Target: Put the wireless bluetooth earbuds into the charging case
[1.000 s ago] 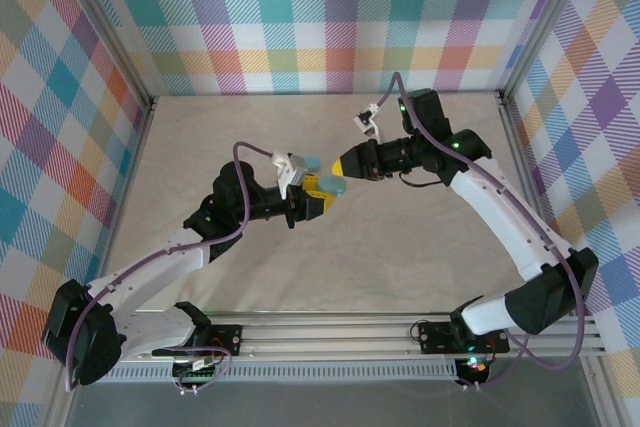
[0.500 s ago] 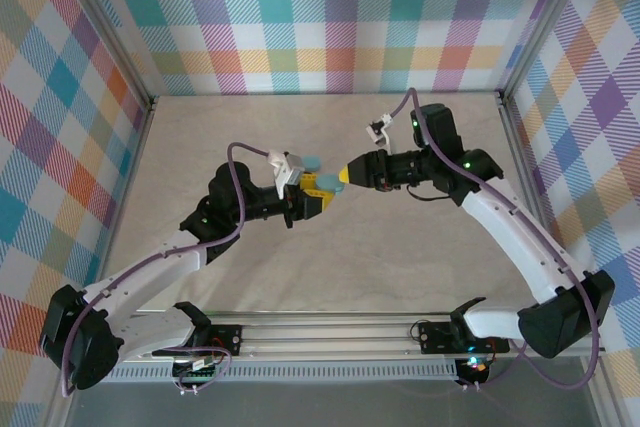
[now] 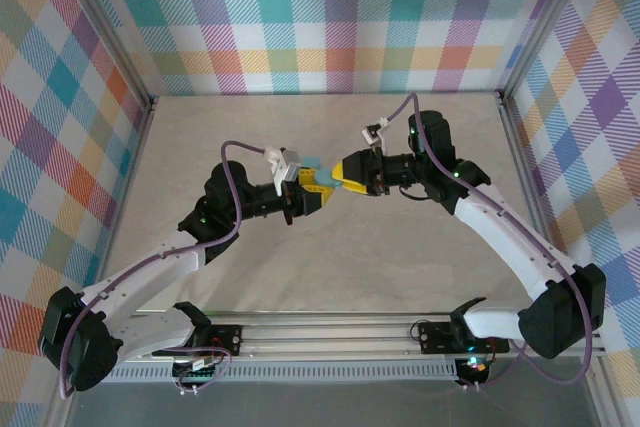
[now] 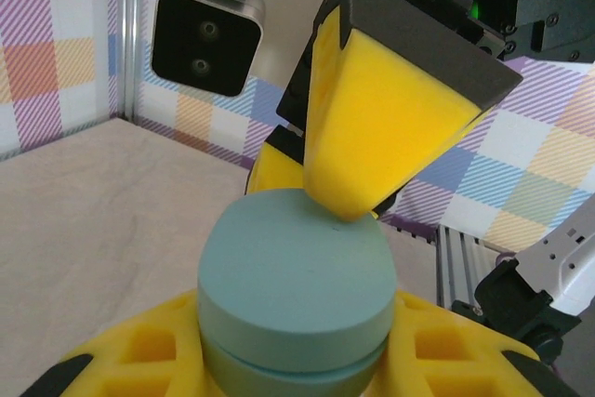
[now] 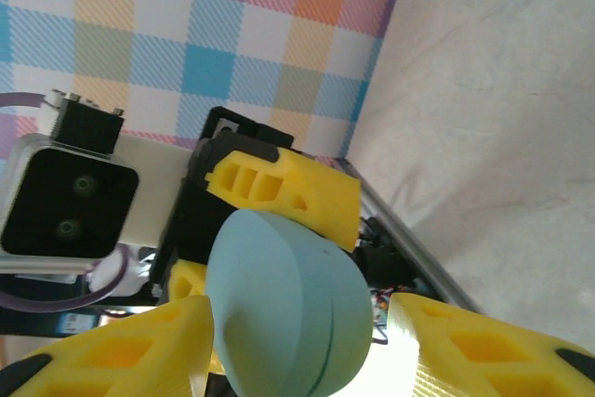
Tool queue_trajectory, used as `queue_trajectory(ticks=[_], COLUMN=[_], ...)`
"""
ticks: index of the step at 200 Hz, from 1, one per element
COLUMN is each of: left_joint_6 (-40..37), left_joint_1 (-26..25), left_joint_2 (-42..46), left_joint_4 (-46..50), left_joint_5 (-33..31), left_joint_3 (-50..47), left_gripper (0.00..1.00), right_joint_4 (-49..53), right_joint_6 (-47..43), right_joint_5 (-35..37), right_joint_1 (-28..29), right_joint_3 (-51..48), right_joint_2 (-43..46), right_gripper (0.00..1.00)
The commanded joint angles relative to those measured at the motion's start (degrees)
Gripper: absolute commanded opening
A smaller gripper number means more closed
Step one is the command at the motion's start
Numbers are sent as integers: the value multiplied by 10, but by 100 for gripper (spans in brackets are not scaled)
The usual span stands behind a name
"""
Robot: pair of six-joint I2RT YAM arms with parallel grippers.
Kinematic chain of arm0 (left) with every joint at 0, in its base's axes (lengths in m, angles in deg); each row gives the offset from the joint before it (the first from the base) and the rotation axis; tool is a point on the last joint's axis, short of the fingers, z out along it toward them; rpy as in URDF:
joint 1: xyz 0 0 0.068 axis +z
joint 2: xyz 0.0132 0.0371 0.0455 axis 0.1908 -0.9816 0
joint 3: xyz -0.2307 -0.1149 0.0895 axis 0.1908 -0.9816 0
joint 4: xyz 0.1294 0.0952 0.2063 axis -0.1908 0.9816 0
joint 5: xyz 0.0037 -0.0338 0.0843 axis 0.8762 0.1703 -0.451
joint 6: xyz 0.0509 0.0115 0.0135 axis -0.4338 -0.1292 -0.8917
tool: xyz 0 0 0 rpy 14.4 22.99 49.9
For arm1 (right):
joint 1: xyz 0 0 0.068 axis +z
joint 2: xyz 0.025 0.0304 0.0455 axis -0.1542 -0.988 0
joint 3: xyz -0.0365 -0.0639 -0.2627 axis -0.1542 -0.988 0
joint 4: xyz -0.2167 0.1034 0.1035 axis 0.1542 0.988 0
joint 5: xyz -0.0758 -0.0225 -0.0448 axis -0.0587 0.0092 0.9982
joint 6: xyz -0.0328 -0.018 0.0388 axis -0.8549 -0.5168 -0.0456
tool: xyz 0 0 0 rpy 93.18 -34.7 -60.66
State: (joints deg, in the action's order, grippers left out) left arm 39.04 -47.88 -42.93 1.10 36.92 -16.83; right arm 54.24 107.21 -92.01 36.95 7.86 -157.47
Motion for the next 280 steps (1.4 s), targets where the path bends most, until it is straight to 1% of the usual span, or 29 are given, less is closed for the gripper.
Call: queue_trajectory(ticks=[1, 22, 64, 80, 119, 128, 141, 151, 167, 178, 189, 211, 227, 254, 269, 280], left_joint_6=[9, 11, 14, 14, 10, 8, 3, 1, -9, -13, -13, -18, -25, -29, -18, 13], left_joint_1=[-2, -2, -4, -6, -6, -6, -6, -5, -6, -6, -6, -6, -6, -4, -1, 3], left_joint_2=[-7, -13, -23, -24, -14, -9, -1, 6, 16, 25, 36, 64, 88, 119, 127, 128], left_joint_4=[-38, -40, -44, -43, -32, -27, -20, -10, 12, 21, 23, 34, 57, 133, 179, 205], left_joint_5=[-12, -13, -20, -18, -19, -21, -23, -26, -34, -45, -58, -94, -135, -248, -312, -358], left_joint_3=[24, 26, 24, 21, 7, 2, -3, -5, -9, -15, -24, -42, -51, -55, -53, -53], left_gripper=[0, 0, 0, 0, 0, 12, 27, 43, 64, 80, 99, 100, 100, 100, 100, 100], right_joint_4=[-76, -109, -155, -159, -177, -188, -203, -204, -204, -207, -207, -191, -144, -22, -7, -16], right_joint_6=[58, 82, 113, 114, 119, 124, 130, 127, 124, 126, 124, 108, 62, -50, -77, -81], right_joint_5=[-52, -63, -83, -80, -66, -63, -56, -48, -37, -30, -25, -15, -1, 45, 66, 93], right_joint_1=[-3, -3, -3, -3, -4, -4, -5, -6, -10, -13, -15, -21, -24, -23, -23, -20], right_joint_3=[-8, -18, -24, -23, -28, -31, -33, -33, -32, -32, -30, -21, -9, 11, -1, -19], right_joint_2=[-12, -15, -29, -32, -32, -32, -33, -35, -39, -43, -47, -53, -60, -92, -122, -144], right_gripper=[52, 51, 42, 38, 34, 32, 32, 31, 30, 29, 29, 28, 28, 29, 29, 28])
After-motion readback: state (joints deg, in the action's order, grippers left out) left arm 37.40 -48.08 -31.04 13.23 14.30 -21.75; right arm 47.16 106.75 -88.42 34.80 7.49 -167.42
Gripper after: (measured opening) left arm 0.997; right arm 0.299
